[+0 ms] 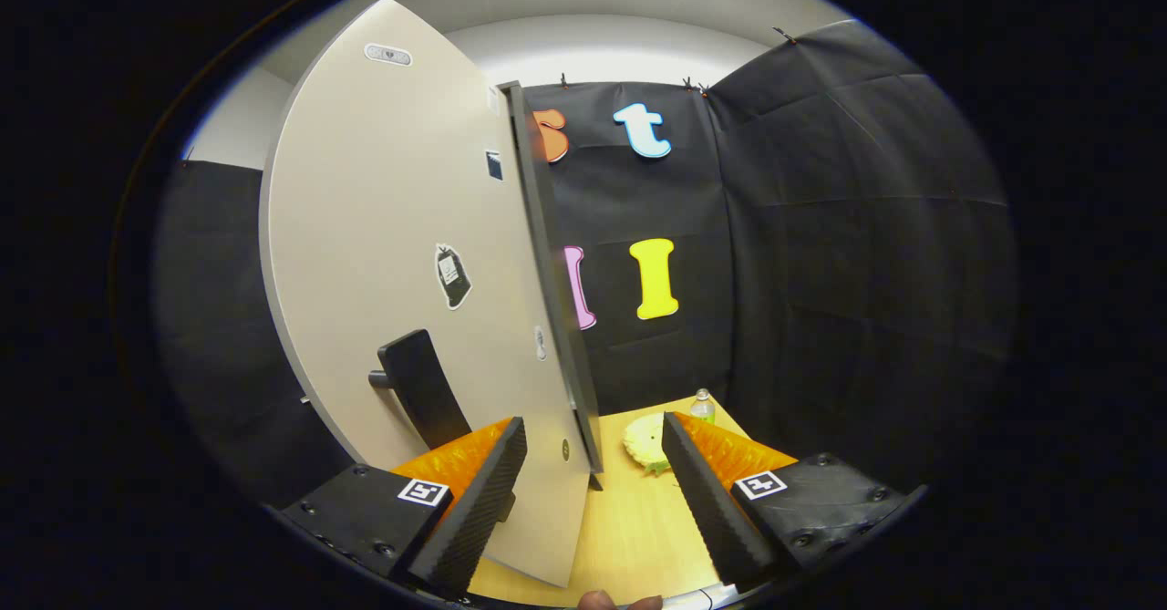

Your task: Open the shoe cabinet door, grab the shoes and put them into the shoe cabinet, then close the shoe cabinet door.

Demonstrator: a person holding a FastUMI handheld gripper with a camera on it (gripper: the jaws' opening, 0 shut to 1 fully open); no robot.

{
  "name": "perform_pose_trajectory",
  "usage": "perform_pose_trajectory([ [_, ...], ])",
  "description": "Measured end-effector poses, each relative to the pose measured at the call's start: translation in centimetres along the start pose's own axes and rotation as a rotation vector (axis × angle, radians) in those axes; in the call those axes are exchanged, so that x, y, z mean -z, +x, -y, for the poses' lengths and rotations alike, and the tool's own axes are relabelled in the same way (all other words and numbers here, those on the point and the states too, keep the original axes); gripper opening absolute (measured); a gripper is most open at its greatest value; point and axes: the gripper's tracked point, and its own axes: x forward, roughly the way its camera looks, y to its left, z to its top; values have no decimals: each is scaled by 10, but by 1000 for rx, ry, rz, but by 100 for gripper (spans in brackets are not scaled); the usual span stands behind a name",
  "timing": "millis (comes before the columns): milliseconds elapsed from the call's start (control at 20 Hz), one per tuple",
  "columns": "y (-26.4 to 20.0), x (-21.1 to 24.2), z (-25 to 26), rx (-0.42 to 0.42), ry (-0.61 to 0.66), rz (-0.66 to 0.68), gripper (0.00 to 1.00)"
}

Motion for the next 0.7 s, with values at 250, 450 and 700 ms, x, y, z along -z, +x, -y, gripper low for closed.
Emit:
perform_pose_trajectory([
  [250,3,13,-60,-47,-2,-11,98],
  [450,16,17,-94,-79,3,-13,98],
  [700,29,24,-140,-124,29,-26,98],
])
